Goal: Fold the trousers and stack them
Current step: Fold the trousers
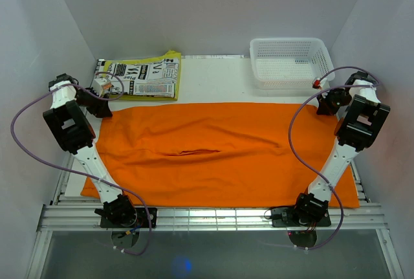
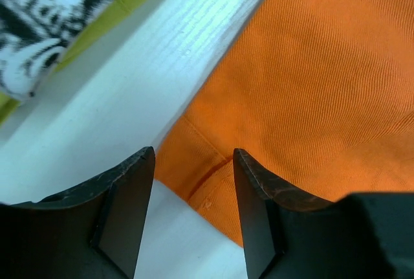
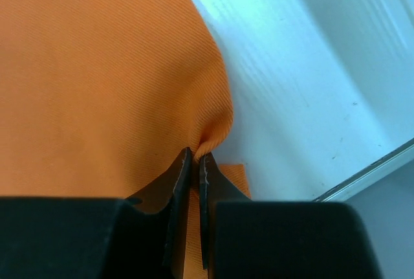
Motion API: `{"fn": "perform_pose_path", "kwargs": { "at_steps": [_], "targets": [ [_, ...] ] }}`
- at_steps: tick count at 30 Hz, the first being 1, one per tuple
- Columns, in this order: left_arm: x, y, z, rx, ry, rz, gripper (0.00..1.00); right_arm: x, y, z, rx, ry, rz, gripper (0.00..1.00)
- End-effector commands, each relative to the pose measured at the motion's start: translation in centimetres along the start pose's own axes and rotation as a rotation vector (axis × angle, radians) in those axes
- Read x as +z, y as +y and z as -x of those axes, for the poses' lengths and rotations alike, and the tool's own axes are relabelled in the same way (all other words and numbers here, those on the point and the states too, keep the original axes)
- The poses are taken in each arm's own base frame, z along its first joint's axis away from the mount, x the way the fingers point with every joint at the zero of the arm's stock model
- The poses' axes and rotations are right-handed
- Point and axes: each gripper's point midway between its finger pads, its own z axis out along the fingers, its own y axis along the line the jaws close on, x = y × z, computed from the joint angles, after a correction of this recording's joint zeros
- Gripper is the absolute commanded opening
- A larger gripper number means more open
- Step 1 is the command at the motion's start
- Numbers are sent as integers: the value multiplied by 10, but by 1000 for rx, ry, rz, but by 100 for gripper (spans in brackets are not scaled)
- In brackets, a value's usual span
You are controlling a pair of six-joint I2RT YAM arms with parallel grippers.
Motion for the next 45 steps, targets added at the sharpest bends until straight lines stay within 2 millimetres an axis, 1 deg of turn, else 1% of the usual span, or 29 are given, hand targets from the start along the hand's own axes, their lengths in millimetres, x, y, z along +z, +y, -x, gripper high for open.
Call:
{"fn": "perform_pose_path", "kwargs": {
  "at_steps": [1,4,8,11,13,15,17,18,19,21,22,24,25,26,27,29,30,31,32,34,35,37,38,40,41,42,43,44,45],
  "targets": [
    [-29,3,38,82,-75,42,62,-30,20,21,-18,-21,31,8],
    [-18,3,33,85,-62,21,62,-37,20,26,-30,-18,28,8],
    [-1,-1,22,86,-25,-14,62,-40,26,25,-26,-8,35,8],
    [11,-6,9,86,13,-44,62,-43,33,28,-23,-16,44,8],
    [19,-9,-1,79,48,-62,65,-47,35,33,-26,-25,44,8],
    [28,-8,-15,62,82,-65,65,-50,37,35,-27,-27,44,8],
    [30,-8,-28,56,128,-68,59,-57,37,40,-40,-30,33,8],
    [30,-8,-30,57,137,-68,50,-59,37,42,-42,-32,29,8],
    [29,-8,-30,61,138,-66,44,-64,36,46,-50,-37,18,8],
    [26,-8,-24,69,123,-53,35,-71,33,53,-60,-46,1,8],
    [21,-6,-15,82,102,-37,28,-75,32,58,-67,-56,-10,8],
    [13,-2,-2,91,78,-13,20,-84,24,67,-67,-69,-40,8],
    [8,1,4,96,66,2,11,-86,20,72,-68,-77,-54,8],
    [6,3,10,89,56,12,6,-90,15,75,-67,-81,-69,8],
    [-1,11,20,102,41,40,0,-96,6,82,-58,-90,-97,8],
    [-10,20,35,96,10,82,0,-104,-4,91,-53,-105,-128,8],
    [-17,26,44,104,-9,113,0,-112,-11,98,-61,-115,-154,8],
    [-22,32,52,116,-30,142,0,-115,-13,102,-60,-123,-163,8],
    [-31,34,64,134,-58,165,0,-119,-15,105,-66,-128,-172,8],
    [-39,36,76,137,-89,195,0,-127,-19,113,-72,-141,-199,8],
    [-49,38,89,165,-117,228,0,-130,-21,116,-80,-145,-211,8],
    [-58,41,102,178,-153,265,0,-140,-25,124,-84,-165,-236,8],
    [-71,40,111,192,-172,293,0,-145,-28,126,-86,-174,-247,8],
    [-84,41,124,216,-217,331,0,-159,-31,131,-88,-196,-275,8],
    [-89,39,121,206,-225,340,0,-164,-30,131,-97,-198,-279,8],
    [-105,32,132,229,-254,365,0,-172,-24,129,-93,-197,-276,8],
    [-116,33,139,237,-284,397,0,-178,-21,127,-101,-195,-281,8],
    [-122,30,126,200,-300,400,0,-190,-15,120,-109,-187,-298,8],
    [-143,19,136,222,-335,430,0,-195,-7,117,-103,-194,-288,8]
  ]
}}
